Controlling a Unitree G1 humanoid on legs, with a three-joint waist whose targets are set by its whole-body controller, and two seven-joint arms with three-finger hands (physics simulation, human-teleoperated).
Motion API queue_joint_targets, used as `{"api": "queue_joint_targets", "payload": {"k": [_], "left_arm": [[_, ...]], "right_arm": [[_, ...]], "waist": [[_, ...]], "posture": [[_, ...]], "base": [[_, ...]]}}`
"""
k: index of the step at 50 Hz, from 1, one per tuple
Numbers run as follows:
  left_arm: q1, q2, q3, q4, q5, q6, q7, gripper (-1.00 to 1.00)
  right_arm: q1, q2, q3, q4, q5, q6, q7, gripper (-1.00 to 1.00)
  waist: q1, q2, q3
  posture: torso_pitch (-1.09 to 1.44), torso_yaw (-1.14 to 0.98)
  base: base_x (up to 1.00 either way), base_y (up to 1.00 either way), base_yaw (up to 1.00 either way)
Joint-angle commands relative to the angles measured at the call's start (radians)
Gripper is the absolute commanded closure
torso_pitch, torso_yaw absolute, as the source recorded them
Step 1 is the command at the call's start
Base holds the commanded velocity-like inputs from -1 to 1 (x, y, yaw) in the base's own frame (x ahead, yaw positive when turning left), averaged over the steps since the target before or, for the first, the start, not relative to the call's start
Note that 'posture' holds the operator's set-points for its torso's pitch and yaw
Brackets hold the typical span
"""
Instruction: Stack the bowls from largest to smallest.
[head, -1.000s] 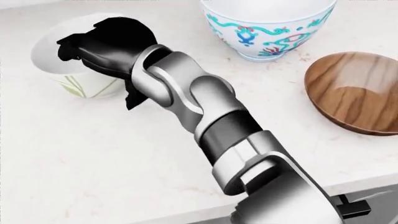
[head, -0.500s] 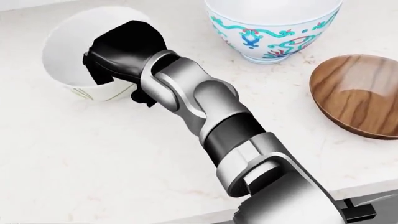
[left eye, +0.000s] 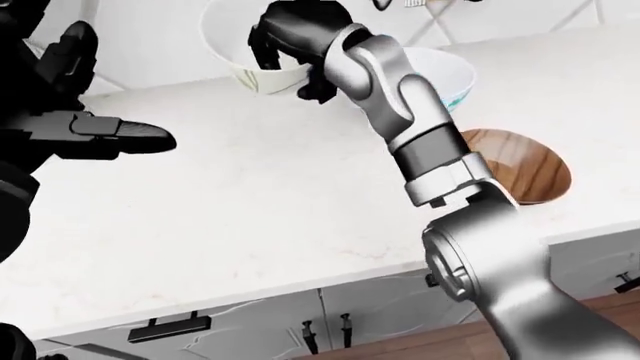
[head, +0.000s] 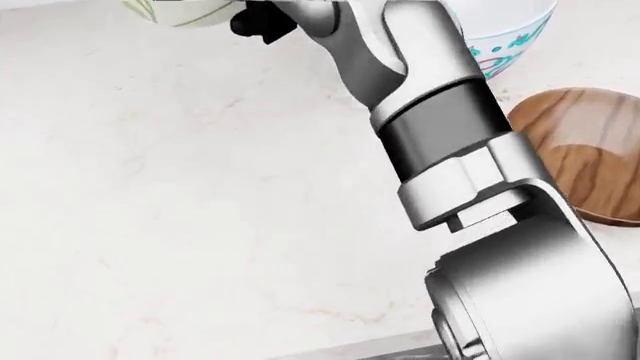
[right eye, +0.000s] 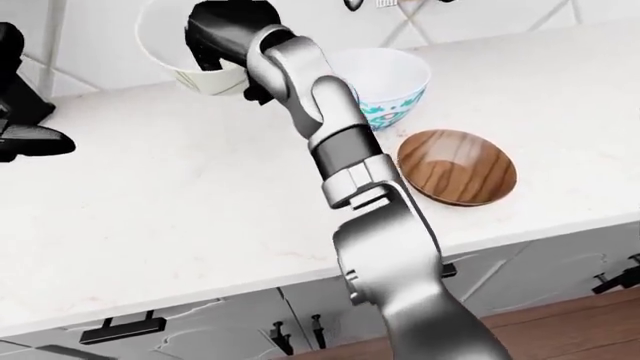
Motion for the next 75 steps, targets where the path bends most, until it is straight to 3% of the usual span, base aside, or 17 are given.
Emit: {"api": "queue_joint_targets", "payload": {"k": [1, 11, 19, 24, 40, 44, 62, 75], "left_arm": [[-0.033, 0.013, 0.028, -0.025, -0.008, -0.032, 0.005, -1.0], [-0.035, 0.005, -0.003, -0.045, -0.008, -0.047, 0.009, -1.0], [-0.05, -0.002, -0.014, -0.052, 0.011, -0.036, 0.004, -1.0], [-0.06, -0.008, -0.012, -0.069, -0.013, 0.004, 0.026, -1.0], [-0.077, 0.014, 0.003, -0.059, -0.045, 0.023, 0.051, -1.0], [-0.072, 0.014, -0.008, -0.061, -0.046, 0.017, 0.058, -1.0], [-0.042, 0.053, 0.034, -0.064, -0.089, 0.009, 0.041, -1.0], [-0.021, 0.046, 0.018, -0.055, -0.071, -0.033, 0.041, -1.0]], "right_arm": [[-0.071, -0.033, -0.027, -0.049, 0.027, 0.016, 0.004, 1.0], [-0.171, -0.179, -0.064, 0.021, 0.067, 0.014, 0.063, 1.0], [-0.177, -0.26, -0.083, 0.01, 0.099, 0.025, 0.137, 1.0], [-0.159, -0.289, -0.087, 0.003, 0.107, 0.023, 0.147, 1.0], [-0.123, -0.315, -0.089, 0.049, 0.111, 0.011, 0.219, 1.0], [-0.114, -0.307, -0.087, 0.085, 0.128, -0.004, 0.23, 1.0], [-0.117, -0.287, -0.056, 0.195, 0.094, 0.052, 0.239, 1.0], [-0.073, -0.282, -0.046, 0.211, 0.013, 0.155, 0.241, 1.0]], "waist": [[-0.003, 0.008, -0.04], [-0.02, -0.002, -0.039], [-0.043, -0.003, -0.037], [-0.055, -0.003, -0.054], [-0.076, 0.015, -0.151], [-0.078, 0.019, -0.166], [-0.081, 0.03, -0.184], [-0.08, 0.033, -0.192]], "posture": [[-0.03, 0.0], [-0.03, -0.05], [-0.03, -0.09], [-0.07, -0.09], [-0.22, -0.09], [-0.22, -0.09], [-0.22, -0.09], [-0.22, -0.09]], "base": [[0.0, 0.0, 0.0], [0.0, 0.0, 0.0], [0.0, 0.0, 0.0], [0.0, 0.0, 0.0], [0.0, 0.0, 0.0], [0.0, 0.0, 0.0], [0.0, 0.0, 0.0], [0.0, 0.0, 0.0]]}}
